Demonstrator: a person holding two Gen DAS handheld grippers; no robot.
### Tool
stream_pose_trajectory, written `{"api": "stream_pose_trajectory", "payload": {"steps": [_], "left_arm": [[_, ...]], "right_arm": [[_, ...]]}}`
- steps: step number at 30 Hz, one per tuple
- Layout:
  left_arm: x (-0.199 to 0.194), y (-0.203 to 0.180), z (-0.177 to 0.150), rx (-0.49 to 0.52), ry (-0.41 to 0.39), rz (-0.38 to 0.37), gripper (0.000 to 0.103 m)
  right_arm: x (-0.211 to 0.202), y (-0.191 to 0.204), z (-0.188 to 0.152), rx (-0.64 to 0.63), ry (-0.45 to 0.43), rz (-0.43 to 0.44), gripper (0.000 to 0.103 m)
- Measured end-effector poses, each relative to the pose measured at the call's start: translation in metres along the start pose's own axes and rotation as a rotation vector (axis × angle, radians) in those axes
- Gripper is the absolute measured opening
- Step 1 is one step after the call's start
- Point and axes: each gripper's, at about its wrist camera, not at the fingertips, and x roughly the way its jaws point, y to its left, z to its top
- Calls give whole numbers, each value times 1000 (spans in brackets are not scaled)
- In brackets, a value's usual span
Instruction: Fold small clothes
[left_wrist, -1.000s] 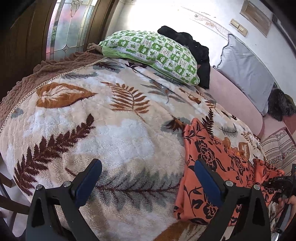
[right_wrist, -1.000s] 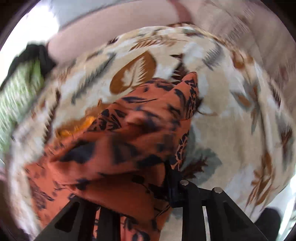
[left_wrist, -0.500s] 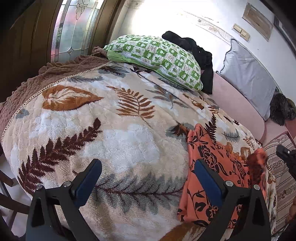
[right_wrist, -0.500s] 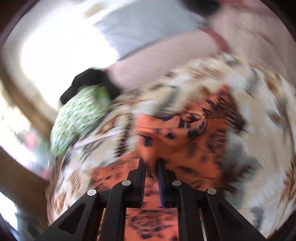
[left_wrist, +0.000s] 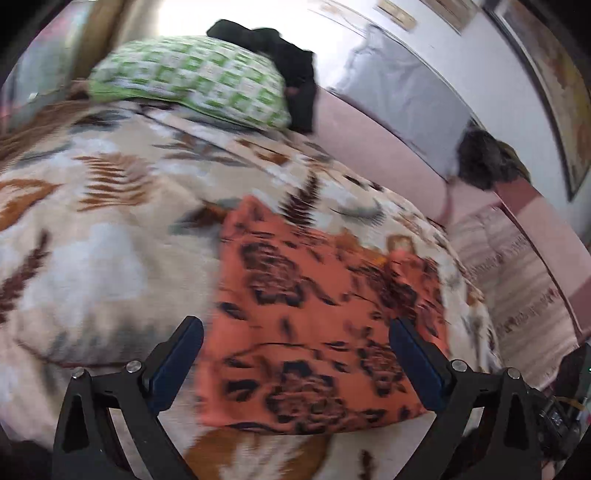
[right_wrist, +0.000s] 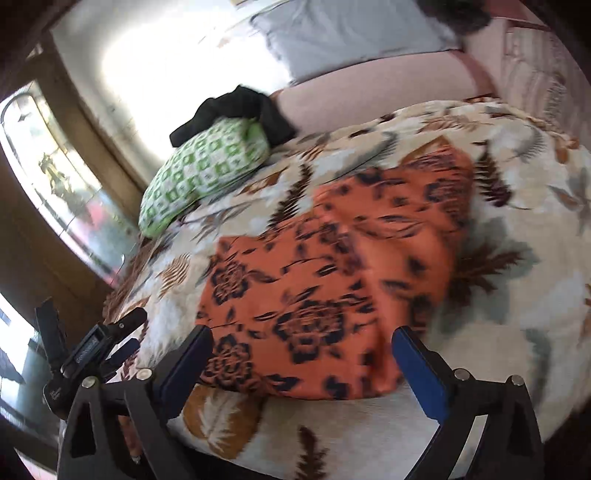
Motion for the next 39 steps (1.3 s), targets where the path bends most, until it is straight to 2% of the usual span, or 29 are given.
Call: {"api": "stream_pose_trajectory", "payload": {"steps": [1,3,5,9,11,12,13,14,15,16,17,19,21,22,23,27,28,29,30,32,35,37,39], "left_arm": [[18,-18,5,8,39,-73,100],[58,-52,17,15,116,-116,100],[98,-81,30,27,212,-190,100],[172,-109,44,-52,404,-188,100],[192,-110,44,-112,434,-173,96],[198,-110,44,-128,434,-212,51],[205,-111,43,-118,473,-198,8],[205,-111,43,-130,471,-194,6],[194,-115,44,-103,418,-200,6],[171,-124,46,-28,324,-168,5],[135,-137,45,72,188,-140,5],[60,-159,25,231,-61,-80,5],[8,-157,-7,297,-222,10,6],[-2,-145,-17,265,-246,51,6],[-3,-126,-26,205,-230,82,6],[34,-23,-53,-143,-43,192,7],[37,1,-61,-244,-17,208,8],[37,16,-66,-311,-14,160,8],[35,16,-66,-314,-10,144,8],[29,0,-61,-250,-39,145,7],[14,-21,-53,-191,-90,127,7],[-11,-42,-43,-88,-177,137,7],[-39,-66,-44,37,-289,182,6]], "right_arm": [[-10,-19,3,33,-27,-21,99],[-21,-52,10,98,-47,-47,99],[-24,-78,11,184,-52,-29,99],[-15,-100,4,238,-55,17,99],[-11,-107,3,271,-58,44,99],[-11,-111,3,285,-67,53,99],[-11,-114,3,294,-76,57,99],[-11,-117,2,303,-81,60,99],[-10,-121,2,313,-77,60,99],[-9,-125,2,327,-72,59,99],[-8,-128,1,343,-67,57,99],[-4,-134,-1,373,-55,51,99],[-2,-137,-3,397,-57,48,99],[0,-137,-3,401,-50,46,99],[4,-134,-3,400,-39,51,99],[25,-104,-4,320,47,77,99],[30,-93,-2,285,71,88,99],[35,-83,0,247,94,100,99],[39,-74,3,214,106,104,99],[45,-61,9,184,110,92,99],[58,-51,16,206,134,108,99],[64,-48,18,227,144,133,99],[67,-49,18,253,147,135,99]]}}
